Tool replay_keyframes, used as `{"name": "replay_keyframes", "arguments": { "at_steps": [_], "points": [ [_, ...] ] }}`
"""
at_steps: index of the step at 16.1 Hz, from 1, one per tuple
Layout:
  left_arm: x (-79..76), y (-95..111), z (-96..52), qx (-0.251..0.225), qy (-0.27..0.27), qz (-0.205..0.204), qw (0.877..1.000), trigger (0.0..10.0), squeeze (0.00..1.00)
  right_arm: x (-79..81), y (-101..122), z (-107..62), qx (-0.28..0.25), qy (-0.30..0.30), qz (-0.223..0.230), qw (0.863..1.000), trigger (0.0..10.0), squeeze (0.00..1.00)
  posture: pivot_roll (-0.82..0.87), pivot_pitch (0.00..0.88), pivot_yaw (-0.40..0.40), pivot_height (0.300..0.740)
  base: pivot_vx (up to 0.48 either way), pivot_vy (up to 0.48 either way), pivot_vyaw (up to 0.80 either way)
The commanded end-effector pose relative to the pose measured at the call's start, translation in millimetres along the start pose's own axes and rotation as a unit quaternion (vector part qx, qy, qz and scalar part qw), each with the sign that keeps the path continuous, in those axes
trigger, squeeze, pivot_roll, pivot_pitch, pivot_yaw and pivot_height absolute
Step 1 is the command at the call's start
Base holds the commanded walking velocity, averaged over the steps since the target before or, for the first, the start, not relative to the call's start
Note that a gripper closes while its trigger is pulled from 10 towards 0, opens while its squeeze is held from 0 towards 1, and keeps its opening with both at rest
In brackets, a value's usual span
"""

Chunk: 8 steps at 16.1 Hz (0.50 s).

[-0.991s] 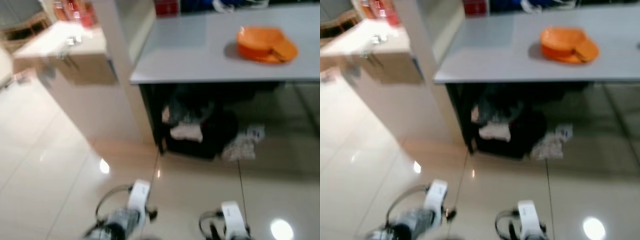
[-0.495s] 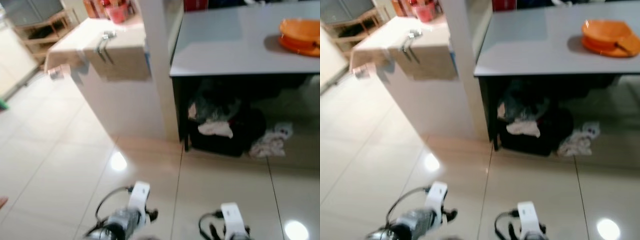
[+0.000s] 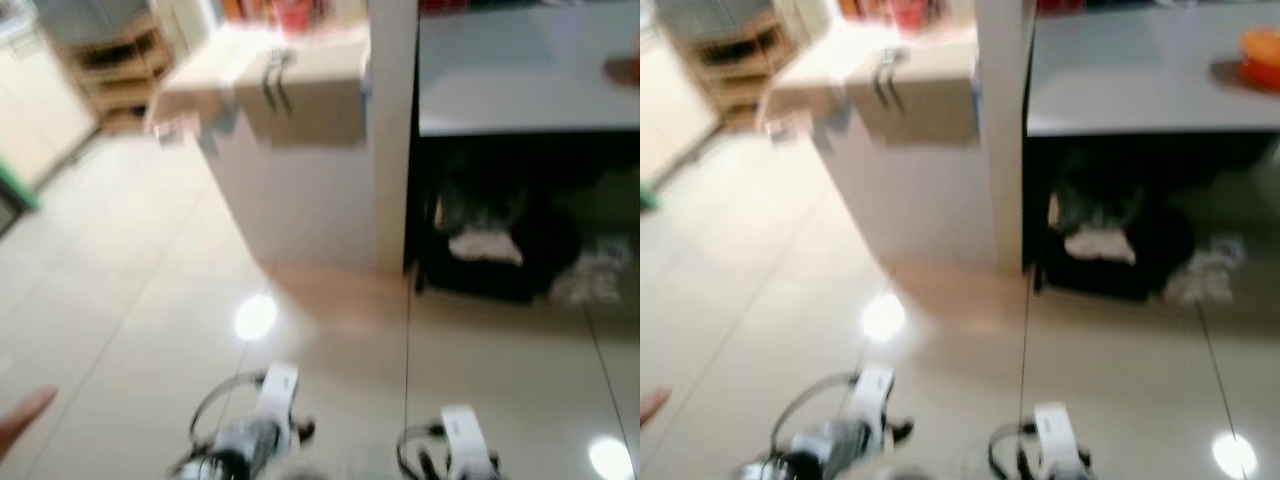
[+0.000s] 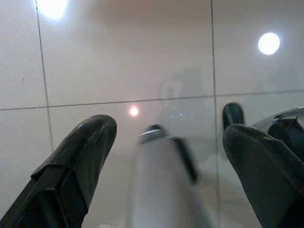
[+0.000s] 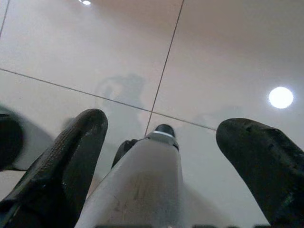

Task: Setting the table

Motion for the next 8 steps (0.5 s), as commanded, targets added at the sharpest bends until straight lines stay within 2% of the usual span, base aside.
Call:
{"name": "replay_keyframes", "arguments": {
  "at_steps": [1,3,6,8],
  "points": [
    [18.8,6.2,-2.9,-0.009,0.025,0.001,1.0,10.0,0.0,17.4,2.7,0.8,-0.001,0.023,-0.002,1.0,10.0,0.0,-0.06,0.0,0.149,0.74,0.0,0.48,0.0],
    [20.8,6.6,-3.3,-0.01,0.029,0.007,0.999,10.0,0.0,18.8,3.1,0.7,-0.002,0.025,-0.002,1.0,10.0,0.0,-0.04,0.0,0.13,0.74,0.0,0.48,0.0],
    [20.7,3.9,-3.1,-0.013,0.03,-0.008,0.999,10.0,0.0,21.3,0.6,0.2,0.002,0.035,-0.017,0.999,10.0,0.0,-0.02,0.0,0.085,0.74,0.0,0.48,0.0],
    [21.0,1.6,-3.1,-0.013,0.028,-0.015,0.999,10.0,0.0,22.2,-1.2,-0.2,0.003,0.034,-0.018,0.999,10.0,0.0,-0.03,0.0,0.088,0.74,0.0,0.0,0.0]
  ]
}}
Point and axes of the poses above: a point about 5 cm out from each wrist's last joint towards the gripper, its own z axis pointing out of the wrist towards the gripper, its own y axis along the axis of the wrist's last joint, x = y × z, the point moved 5 cm from there along z, pointing out of the wrist towards the gripper, and after that the axes turned 13 degrees about -z, right-handed, at the moved point
